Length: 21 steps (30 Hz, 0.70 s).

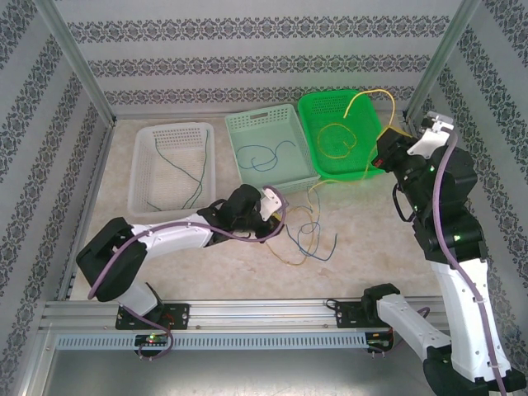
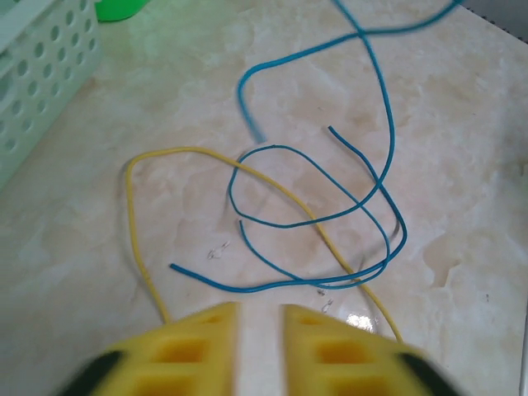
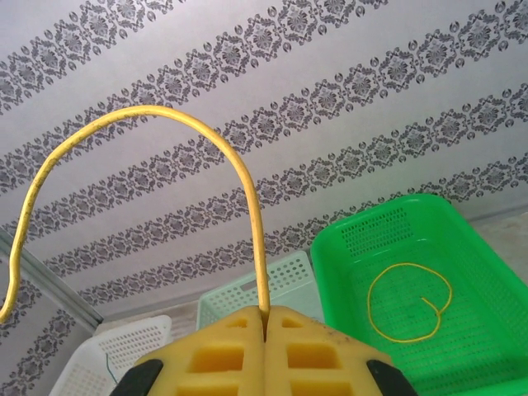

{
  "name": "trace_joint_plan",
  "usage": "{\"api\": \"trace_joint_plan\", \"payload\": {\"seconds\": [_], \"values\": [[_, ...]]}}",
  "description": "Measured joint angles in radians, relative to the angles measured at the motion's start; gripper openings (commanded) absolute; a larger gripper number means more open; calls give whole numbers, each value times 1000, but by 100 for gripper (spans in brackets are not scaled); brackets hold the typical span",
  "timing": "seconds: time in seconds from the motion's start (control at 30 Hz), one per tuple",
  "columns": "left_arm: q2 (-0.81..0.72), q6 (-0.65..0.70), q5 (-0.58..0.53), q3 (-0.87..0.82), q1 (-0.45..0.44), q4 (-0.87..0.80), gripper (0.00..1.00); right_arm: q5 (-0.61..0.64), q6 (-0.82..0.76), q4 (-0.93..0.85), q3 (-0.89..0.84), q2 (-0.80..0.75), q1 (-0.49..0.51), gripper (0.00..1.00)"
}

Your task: Untangle the cables

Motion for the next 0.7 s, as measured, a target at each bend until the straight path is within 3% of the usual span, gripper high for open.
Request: {"api": "trace_joint_plan", "payload": {"seconds": [0.03,0.07,0.1,0.2,0.4,0.7], "values": [[-10,0,-2,-4,0,0,81,-1,1,-2,0,3,0,0],[-20,0,-3,-8,0,0,92,-3,1,-1,-1,5,0,0],[-32,0,-4,-11,0,0,94,-3,3,0,-5,7,0,0],[-71,8,-16,-19,-6,8,99,-3,5,-2,-18,5,0,0],[-124,23,-79,-42,-34,55,100,-10,30,0,-19,2,0,0],[-12,14,-79,20,-76,129,100,-36,72,19,-19,10,0,0]]}}
